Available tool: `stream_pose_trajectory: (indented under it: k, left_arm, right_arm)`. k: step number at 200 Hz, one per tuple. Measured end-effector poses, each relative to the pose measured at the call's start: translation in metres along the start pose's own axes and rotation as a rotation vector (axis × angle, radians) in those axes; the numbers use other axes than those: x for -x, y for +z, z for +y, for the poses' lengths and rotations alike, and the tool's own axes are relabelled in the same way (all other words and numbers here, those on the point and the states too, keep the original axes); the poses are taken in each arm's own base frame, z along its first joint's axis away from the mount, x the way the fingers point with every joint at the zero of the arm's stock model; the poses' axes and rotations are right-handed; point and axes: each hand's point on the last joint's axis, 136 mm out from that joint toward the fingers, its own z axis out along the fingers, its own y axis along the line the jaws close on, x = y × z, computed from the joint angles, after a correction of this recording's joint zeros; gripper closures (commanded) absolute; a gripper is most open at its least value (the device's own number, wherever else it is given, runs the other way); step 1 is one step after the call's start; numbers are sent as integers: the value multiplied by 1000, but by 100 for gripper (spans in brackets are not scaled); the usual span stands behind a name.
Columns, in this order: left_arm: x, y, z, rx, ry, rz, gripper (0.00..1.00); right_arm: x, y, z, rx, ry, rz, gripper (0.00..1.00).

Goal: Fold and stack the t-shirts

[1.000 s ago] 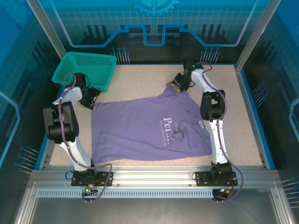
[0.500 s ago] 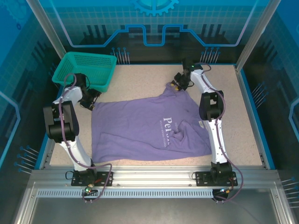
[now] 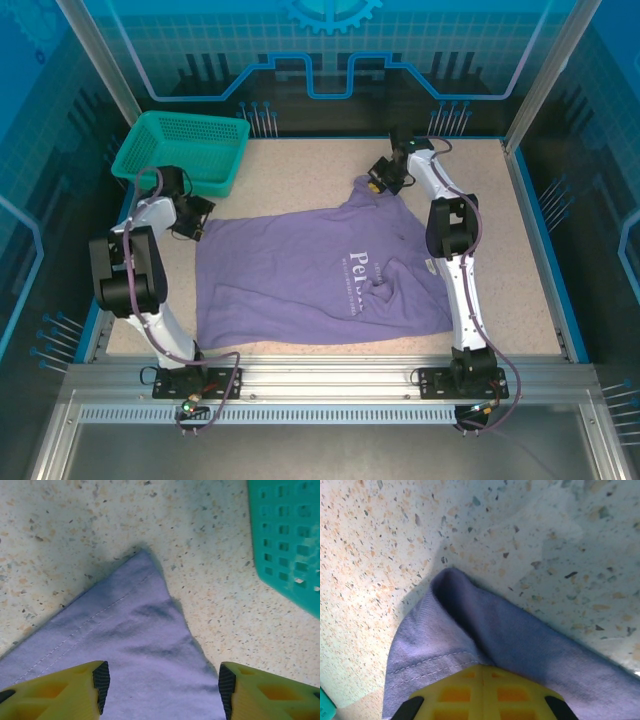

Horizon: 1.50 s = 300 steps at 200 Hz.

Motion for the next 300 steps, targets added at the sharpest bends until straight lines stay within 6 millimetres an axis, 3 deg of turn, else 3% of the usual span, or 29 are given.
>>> stream_pose_trajectory:
  k: [63,101,141,202,231,268,300]
  left_arm:
    - [5,-2,5,19,-29,-34,36]
    - [1,-9,25,58,-76,-72,31]
    - [1,-10,26,60,-80,-72,28]
    - [3,-11,39,116,-90,-91,24]
    - [2,-16,43,134,-131,-91,19]
    - [9,-25,39,92,-223,-97,25]
    - [19,-12,33,89,-291,-72,33]
  right_arm:
    - [1,-6,5,11,-10,-8,100]
    - [0,-33,19,43,-43,-34,100]
    - [-1,-58,29,76,-61,-60,100]
    - [-9,-46,9,36,-55,-24,100]
    - [-17,-59,7,33,-69,-22,100]
    - [-24,-82,14,62,-98,-36,100]
    - [-27,-90,13,72,-109,-36,100]
